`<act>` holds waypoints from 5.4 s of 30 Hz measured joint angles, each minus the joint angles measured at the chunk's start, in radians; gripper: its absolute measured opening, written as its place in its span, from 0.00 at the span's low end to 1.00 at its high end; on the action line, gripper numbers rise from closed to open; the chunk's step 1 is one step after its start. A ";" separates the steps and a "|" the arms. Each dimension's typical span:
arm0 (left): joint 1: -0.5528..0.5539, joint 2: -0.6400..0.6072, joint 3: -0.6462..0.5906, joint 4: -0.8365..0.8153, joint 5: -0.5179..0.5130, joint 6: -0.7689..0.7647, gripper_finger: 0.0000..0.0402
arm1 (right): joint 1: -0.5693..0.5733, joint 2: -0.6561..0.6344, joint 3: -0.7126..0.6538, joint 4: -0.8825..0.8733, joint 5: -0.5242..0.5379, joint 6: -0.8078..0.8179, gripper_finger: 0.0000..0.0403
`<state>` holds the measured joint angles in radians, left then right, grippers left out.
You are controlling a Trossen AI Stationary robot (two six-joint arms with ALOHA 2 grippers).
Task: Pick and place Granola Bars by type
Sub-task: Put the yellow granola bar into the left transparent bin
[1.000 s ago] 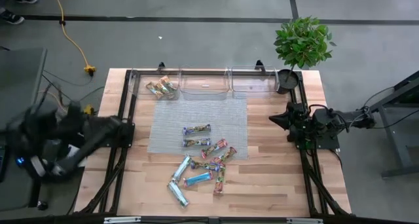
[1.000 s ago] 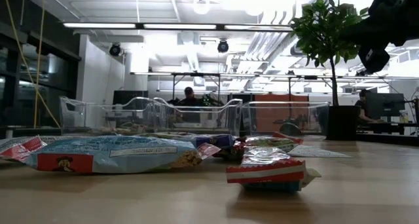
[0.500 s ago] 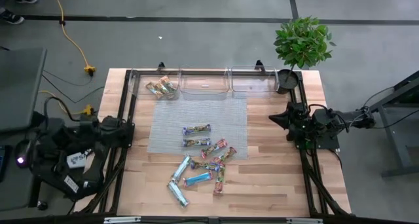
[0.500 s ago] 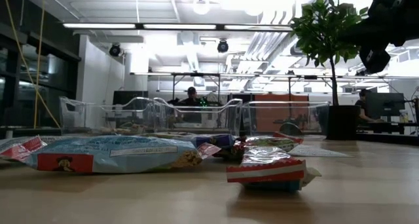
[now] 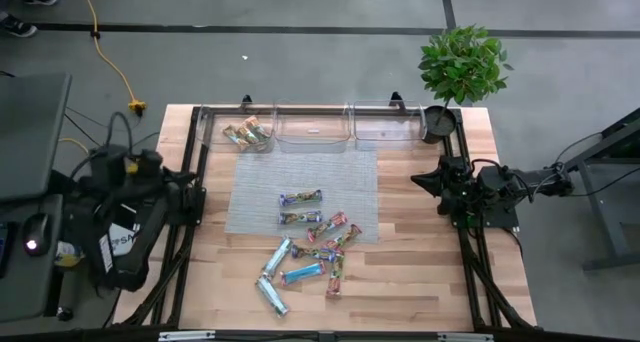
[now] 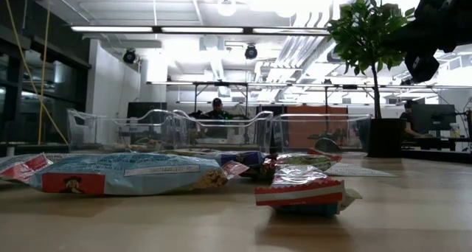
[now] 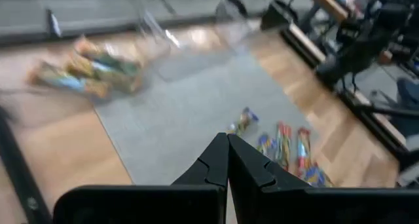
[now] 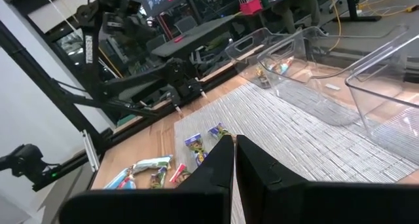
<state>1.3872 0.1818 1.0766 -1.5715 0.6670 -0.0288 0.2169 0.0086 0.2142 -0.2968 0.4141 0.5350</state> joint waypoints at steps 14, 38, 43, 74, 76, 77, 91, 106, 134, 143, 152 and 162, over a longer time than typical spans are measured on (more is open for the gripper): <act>-0.004 0.055 -0.131 0.001 0.009 0.096 0.00 | 0.000 0.000 0.000 -0.007 0.033 0.007 0.00; -0.006 0.298 0.058 0.000 0.137 0.190 0.00 | 0.000 0.006 0.000 -0.018 0.050 0.029 0.00; -0.006 0.298 0.123 0.001 0.220 0.178 0.00 | -0.001 0.006 0.000 -0.018 0.061 0.026 0.00; -0.407 0.660 -0.136 0.090 0.072 0.662 0.00 | -0.001 0.006 0.000 -0.024 0.133 0.042 0.00; -0.480 0.703 -0.179 0.174 0.085 0.655 0.00 | -0.001 0.006 0.000 -0.025 0.153 0.044 0.00; -0.516 0.725 -0.193 0.209 0.072 0.651 0.00 | 0.000 0.006 0.000 -0.026 0.160 0.044 0.00; -1.181 0.982 -0.215 0.564 -0.352 0.249 0.00 | -0.001 0.006 0.000 -0.069 0.190 0.095 0.00; -1.634 1.089 -0.215 0.747 -0.698 -1.157 0.00 | -0.001 0.011 0.000 -0.059 0.105 0.088 0.00; -1.806 1.355 -0.167 1.150 -0.667 -1.292 0.30 | -0.001 0.024 0.000 -0.050 -0.050 0.034 0.00; -1.799 1.395 -0.168 1.053 -0.659 -1.368 0.53 | -0.001 0.029 0.000 -0.052 -0.054 0.034 0.00; -1.793 1.487 -0.167 1.097 -0.606 -1.364 0.54 | -0.001 0.042 -0.001 -0.054 -0.071 0.040 0.00; -1.793 1.532 -0.165 1.118 -0.601 -1.363 0.54 | -0.001 0.064 0.000 -0.047 -0.082 0.060 0.00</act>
<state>-0.4053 1.7134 0.9115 -0.4537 0.0659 -1.3914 0.2161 0.0729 0.2142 -0.3438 0.3325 0.5945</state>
